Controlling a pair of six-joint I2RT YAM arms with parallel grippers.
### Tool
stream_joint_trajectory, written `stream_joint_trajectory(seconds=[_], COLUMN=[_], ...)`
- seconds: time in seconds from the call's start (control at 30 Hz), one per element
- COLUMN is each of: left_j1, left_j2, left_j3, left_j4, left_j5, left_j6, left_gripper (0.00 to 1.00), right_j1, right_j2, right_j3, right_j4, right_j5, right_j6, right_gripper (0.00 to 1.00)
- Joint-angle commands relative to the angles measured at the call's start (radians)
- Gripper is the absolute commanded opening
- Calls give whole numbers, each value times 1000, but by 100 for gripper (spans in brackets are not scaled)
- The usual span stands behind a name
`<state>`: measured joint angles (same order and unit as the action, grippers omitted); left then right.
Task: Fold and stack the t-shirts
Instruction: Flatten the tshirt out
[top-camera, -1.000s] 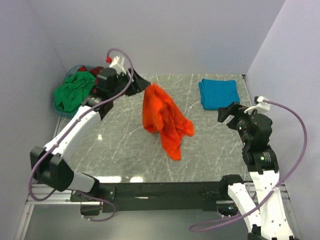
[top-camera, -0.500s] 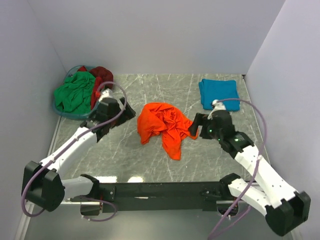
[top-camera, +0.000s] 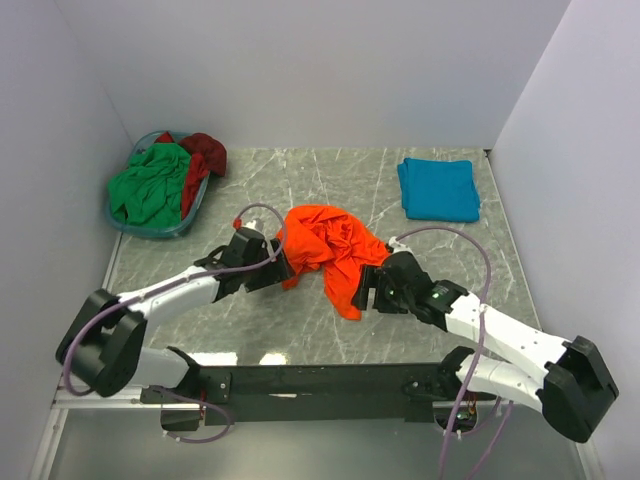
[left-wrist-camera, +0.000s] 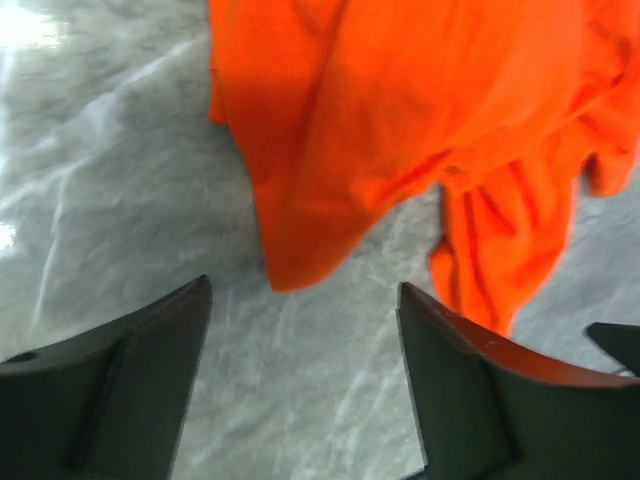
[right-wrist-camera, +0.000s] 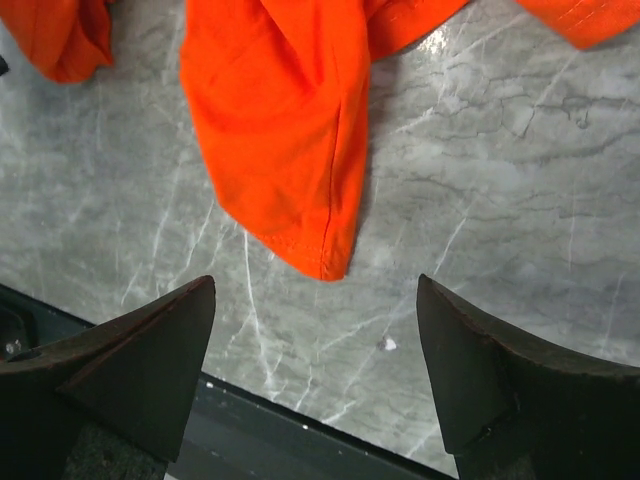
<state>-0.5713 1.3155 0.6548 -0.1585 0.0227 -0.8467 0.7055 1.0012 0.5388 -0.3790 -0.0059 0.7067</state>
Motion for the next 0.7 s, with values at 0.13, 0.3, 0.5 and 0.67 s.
stream_joint_trajectory(seconds=[0.13,0.3,0.5,0.67], left_j1=[-7,-9,-9,-9], left_j2=[149,163,143,51], left_j3=[57,51,58,60], left_j4=[123,123,148,128], left_j5=[71,43,37,-15], left_j6=[72,77,77,74], left_gripper=[66,27,1,0], right_j1=[38,84,118,157], right_j2=[91,171,315,405], right_j3=[43,53,127,174], right_j4=[87,121,100,74], right_j5=[35,46,61,101], right_j6=[37,31,4,11], right_gripper=[85,84,67,43])
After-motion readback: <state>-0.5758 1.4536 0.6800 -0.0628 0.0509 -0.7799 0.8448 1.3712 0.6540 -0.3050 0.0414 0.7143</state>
